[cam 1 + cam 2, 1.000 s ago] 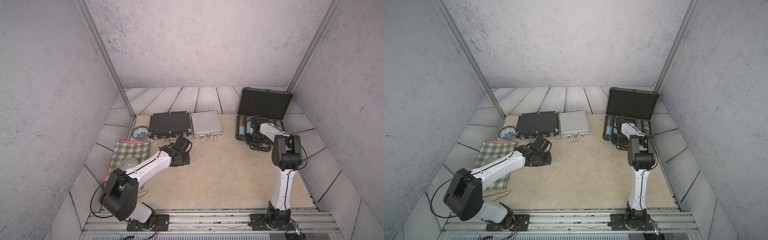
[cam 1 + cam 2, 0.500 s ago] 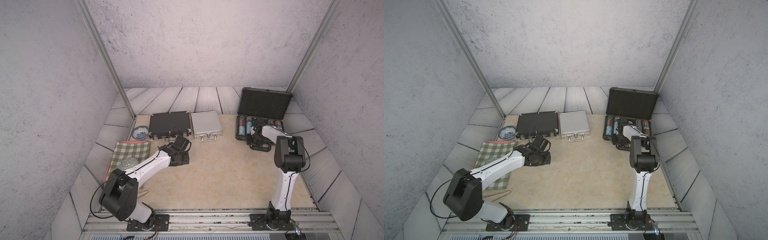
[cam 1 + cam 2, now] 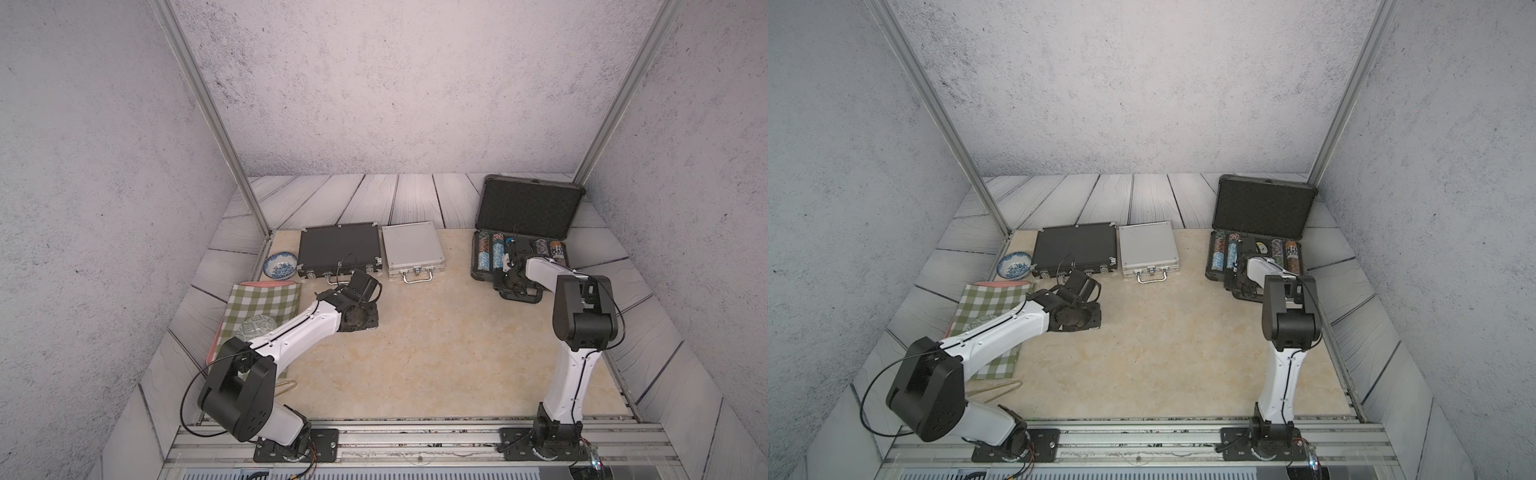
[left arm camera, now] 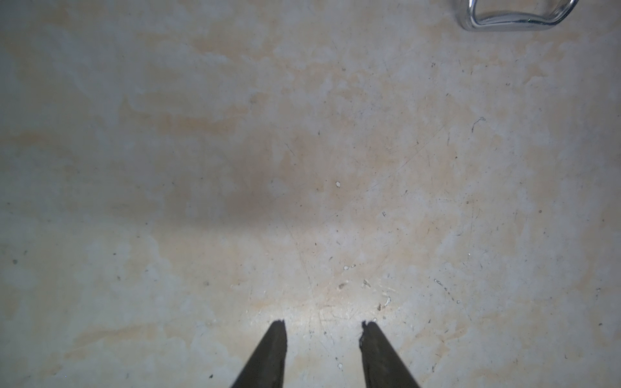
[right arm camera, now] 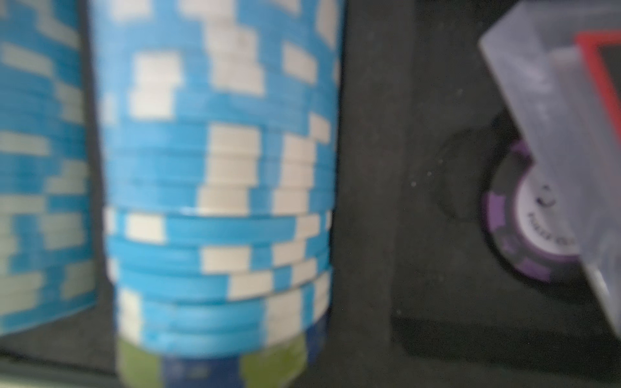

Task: Close the poker set cases
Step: Move the poker set case to the center of the board.

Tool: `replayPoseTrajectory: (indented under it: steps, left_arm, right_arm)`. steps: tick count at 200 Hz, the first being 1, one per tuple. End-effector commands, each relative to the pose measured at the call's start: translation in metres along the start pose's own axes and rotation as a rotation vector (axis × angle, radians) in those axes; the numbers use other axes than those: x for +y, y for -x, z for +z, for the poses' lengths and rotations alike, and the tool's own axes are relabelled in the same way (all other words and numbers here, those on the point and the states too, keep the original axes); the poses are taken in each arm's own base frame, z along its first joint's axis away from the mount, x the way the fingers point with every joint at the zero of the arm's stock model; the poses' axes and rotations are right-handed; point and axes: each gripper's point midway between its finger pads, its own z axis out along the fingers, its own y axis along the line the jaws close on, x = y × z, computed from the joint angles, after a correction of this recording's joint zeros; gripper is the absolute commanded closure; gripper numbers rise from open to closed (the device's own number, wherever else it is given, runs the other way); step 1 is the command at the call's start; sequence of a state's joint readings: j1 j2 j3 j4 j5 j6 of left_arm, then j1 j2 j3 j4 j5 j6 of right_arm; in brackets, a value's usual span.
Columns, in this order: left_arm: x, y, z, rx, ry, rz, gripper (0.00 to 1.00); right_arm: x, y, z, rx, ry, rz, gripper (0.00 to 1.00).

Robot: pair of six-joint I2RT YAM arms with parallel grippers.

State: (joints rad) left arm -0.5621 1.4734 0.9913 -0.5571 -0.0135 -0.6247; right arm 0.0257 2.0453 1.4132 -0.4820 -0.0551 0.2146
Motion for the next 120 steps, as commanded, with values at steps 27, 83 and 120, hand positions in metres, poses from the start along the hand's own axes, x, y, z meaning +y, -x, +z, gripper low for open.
replayPoseTrajectory:
  steps: [27, 83, 120]
  left_arm:
    - [-0.006, 0.017, -0.007, -0.038, -0.017, 0.007, 0.59]
    - [-0.012, 0.025, -0.011, -0.050, -0.034, 0.014, 0.59]
    - [-0.012, 0.025, -0.011, -0.053, -0.032, 0.017, 0.59]
  right_arm:
    - [0.097, -0.127, -0.047, 0.428, 0.336, 0.020, 1.00]
    - [0.103, -0.153, -0.066, 0.436, 0.289, -0.010, 1.00]
    - [0.107, -0.177, -0.075, 0.442, 0.283, 0.000, 0.98]
